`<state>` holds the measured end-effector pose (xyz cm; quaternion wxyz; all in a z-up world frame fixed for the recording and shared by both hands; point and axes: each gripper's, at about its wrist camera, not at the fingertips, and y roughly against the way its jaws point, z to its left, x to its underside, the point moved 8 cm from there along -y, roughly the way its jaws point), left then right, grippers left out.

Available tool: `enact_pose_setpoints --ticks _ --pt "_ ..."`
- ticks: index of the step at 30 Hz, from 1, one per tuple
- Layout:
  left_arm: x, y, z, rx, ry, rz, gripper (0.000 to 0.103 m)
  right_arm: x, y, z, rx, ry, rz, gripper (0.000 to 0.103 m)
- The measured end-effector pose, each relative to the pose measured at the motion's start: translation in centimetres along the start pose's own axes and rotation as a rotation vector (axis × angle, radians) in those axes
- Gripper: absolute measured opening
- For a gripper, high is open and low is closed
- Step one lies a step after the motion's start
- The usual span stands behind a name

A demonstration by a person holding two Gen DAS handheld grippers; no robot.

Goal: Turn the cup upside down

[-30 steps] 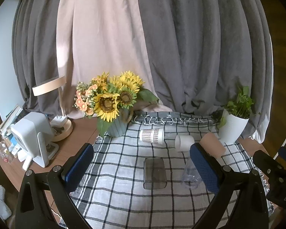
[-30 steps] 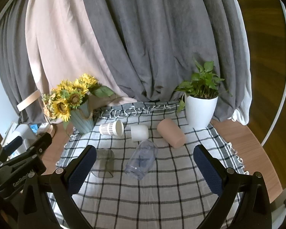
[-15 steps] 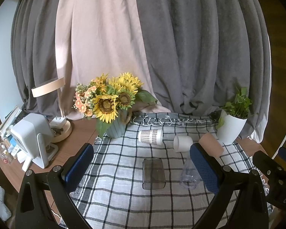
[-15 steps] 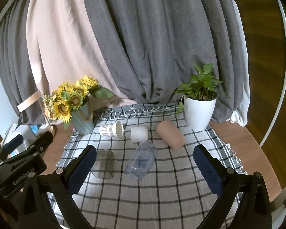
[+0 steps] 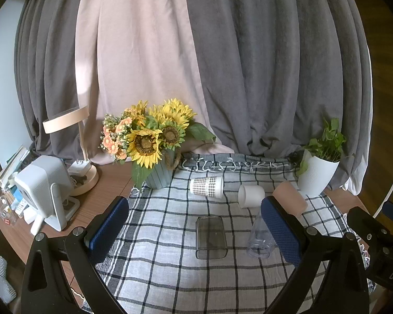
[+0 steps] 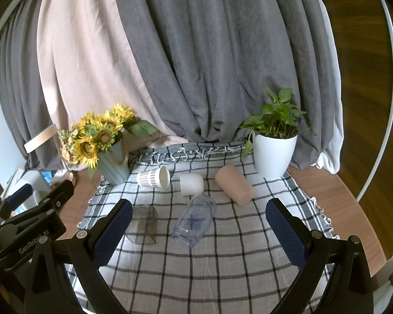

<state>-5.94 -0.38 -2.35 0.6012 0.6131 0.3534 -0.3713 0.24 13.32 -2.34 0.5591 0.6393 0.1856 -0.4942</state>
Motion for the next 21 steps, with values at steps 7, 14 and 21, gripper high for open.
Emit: enact_pose_setpoints --ticks 7,14,21 --pt "0.11 -0.04 0.10 0.003 -0.004 0.006 0.103 0.01 0.05 -0.01 0.002 0.002 0.002 0.102" --pt "0.23 -0.21 0.04 -0.002 -0.006 0.008 0.103 -0.04 -0.07 -0.01 0.002 0.000 0.003 0.102" --pt "0.16 -0.40 -0.02 -0.001 -0.008 0.009 0.103 0.05 -0.22 0.01 0.001 0.000 0.005 0.102"
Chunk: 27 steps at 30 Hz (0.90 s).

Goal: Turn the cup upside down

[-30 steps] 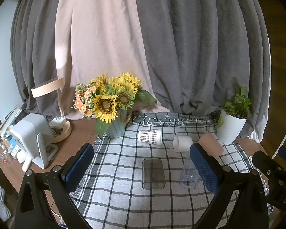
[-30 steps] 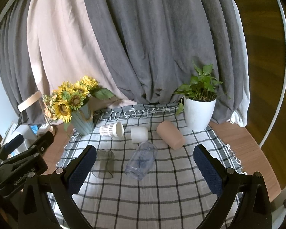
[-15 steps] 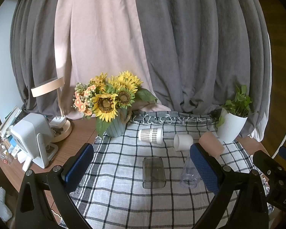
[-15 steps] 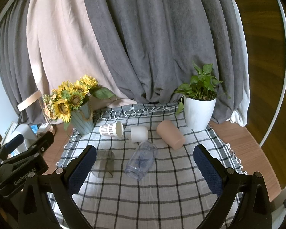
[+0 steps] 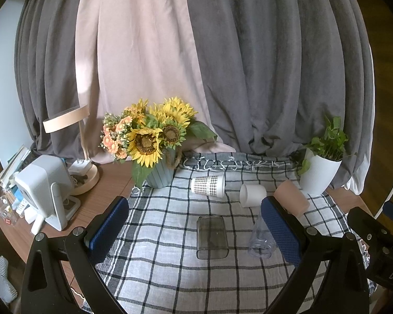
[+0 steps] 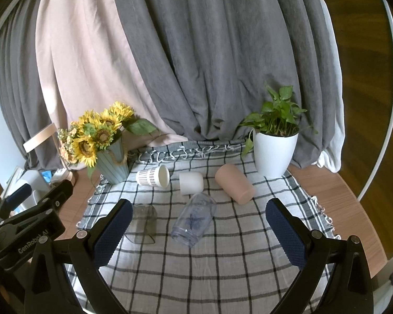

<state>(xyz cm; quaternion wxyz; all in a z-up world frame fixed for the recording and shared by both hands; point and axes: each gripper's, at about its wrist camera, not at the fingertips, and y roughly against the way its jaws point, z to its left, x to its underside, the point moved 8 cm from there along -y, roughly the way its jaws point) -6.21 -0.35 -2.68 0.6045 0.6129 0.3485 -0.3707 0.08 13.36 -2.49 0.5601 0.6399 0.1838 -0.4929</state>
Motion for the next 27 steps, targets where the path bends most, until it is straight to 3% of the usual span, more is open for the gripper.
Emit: enact_pose_setpoints --ticks 16,23,27 --pt "0.0 -1.5 0.2 -0.014 -0.004 0.030 0.103 0.1 -1.2 0.4 -0.002 0.008 0.015 0.102" --pt "2.2 -5.7 2.0 -0.087 0.085 0.193 0.103 -0.4 -4.2 1.5 -0.036 0.061 0.072 0.102" --pt "2.8 -7.8 3.1 -0.134 0.127 0.244 0.103 -0.9 -8.2 2.9 -0.111 0.097 0.172 0.102"
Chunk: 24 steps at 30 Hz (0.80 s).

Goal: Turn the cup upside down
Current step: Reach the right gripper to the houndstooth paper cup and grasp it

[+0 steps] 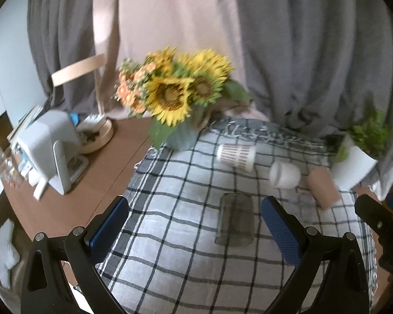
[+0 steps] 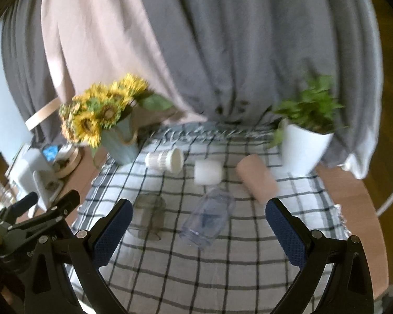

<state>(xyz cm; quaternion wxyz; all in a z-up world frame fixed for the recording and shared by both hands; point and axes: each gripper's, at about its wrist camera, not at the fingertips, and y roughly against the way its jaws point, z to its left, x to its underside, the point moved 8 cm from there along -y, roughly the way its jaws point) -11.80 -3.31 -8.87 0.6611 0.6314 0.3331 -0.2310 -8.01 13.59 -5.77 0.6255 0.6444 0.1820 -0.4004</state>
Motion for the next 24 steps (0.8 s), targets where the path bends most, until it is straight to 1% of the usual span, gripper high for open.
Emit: enact_pose_setpoints --ticks 3,6,7,10,12,14,15,16,19,20,23,24 --pt "-0.2 -2.2 1.1 -0.041 0.064 0.046 0.103 -1.7 -3.2 1.1 -0.017 0.058 0.054 0.102" --pt "0.0 -4.5 2.3 -0.089 0.175 0.085 0.103 -3.4 -6.5 2.8 -0.039 0.147 0.102 0.102" --pt "0.0 -5.0 2.5 -0.092 0.198 0.094 0.103 -3.9 -7.9 3.7 -0.057 0.196 0.129 0.102" --pt "0.6 -7.6 3.1 -0.130 0.294 0.156 0.101 -4.9 -11.6 6.1 -0.085 0.349 0.213 0.102" --pt "1.1 -8.6 3.7 -0.175 0.348 0.194 0.101 -5.1 -14.3 7.9 -0.103 0.467 0.290 0.101" --pt "1.4 -9.9 4.0 -0.182 0.403 0.214 0.102 -5.3 -16.5 9.0 -0.116 0.535 0.345 0.101" --pt "1.5 -10.4 4.0 -0.189 0.415 0.220 0.102 -5.8 -17.9 9.4 -0.110 0.565 0.361 0.101" --pt "1.6 -11.3 4.1 -0.214 0.422 0.240 0.102 -6.0 -18.8 9.6 -0.106 0.583 0.372 0.101" --pt "1.5 -13.6 3.4 -0.228 0.403 0.285 0.102 -5.9 -22.4 10.6 -0.131 0.668 0.465 0.101" --pt "1.5 -14.2 3.3 -0.240 0.400 0.295 0.102 -6.0 -23.6 10.8 -0.126 0.689 0.483 0.101" --pt "1.3 -16.0 3.2 -0.275 0.402 0.317 0.102 -6.0 -26.4 11.5 -0.129 0.757 0.506 0.100" --pt "1.2 -16.6 3.2 -0.276 0.401 0.328 0.102 -5.9 -27.2 11.7 -0.134 0.773 0.514 0.100"
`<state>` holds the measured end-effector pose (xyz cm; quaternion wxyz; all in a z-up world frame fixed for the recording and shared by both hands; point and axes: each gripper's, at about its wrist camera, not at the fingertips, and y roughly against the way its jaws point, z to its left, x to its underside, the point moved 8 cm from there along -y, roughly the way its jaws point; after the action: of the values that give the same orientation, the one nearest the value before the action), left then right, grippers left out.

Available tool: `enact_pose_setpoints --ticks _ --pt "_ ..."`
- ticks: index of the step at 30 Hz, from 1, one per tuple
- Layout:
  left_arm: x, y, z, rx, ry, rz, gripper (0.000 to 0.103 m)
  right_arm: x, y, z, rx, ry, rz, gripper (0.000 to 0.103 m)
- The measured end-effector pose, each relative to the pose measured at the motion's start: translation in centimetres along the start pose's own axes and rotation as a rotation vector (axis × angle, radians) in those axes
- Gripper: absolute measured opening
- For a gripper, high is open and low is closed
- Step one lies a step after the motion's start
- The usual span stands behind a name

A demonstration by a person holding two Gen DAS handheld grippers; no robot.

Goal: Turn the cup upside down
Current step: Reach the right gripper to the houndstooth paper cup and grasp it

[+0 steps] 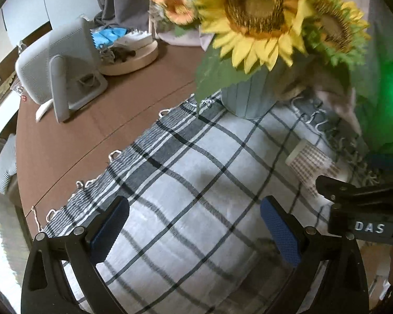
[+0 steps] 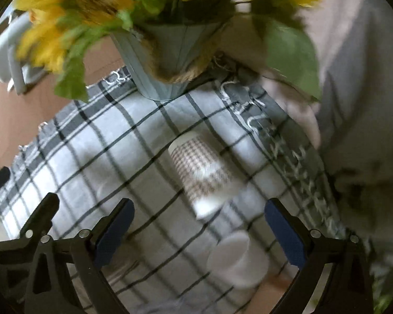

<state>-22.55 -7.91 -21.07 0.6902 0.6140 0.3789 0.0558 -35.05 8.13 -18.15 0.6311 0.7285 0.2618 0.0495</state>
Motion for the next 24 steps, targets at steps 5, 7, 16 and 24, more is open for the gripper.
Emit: enact_pose_setpoints --ticks 5,7,16,24 --pt "-0.5 -1.6 -1.2 -0.026 -0.008 0.035 0.102 -1.2 -4.1 -0.8 -0.010 -0.003 0.075 0.096" --pt "-0.6 -1.9 -1.7 -0.025 -0.015 0.047 0.102 -1.5 -5.4 -0.9 -0.023 0.008 0.093 0.096" --pt "-1.0 -2.5 -2.5 -0.039 -0.033 0.063 0.102 -1.4 -9.4 -1.5 -0.055 -0.007 0.174 0.087" --pt "-0.9 -1.7 -2.0 -0.010 -0.044 0.051 0.102 -0.3 -9.1 -2.2 -0.043 -0.061 0.180 0.065"
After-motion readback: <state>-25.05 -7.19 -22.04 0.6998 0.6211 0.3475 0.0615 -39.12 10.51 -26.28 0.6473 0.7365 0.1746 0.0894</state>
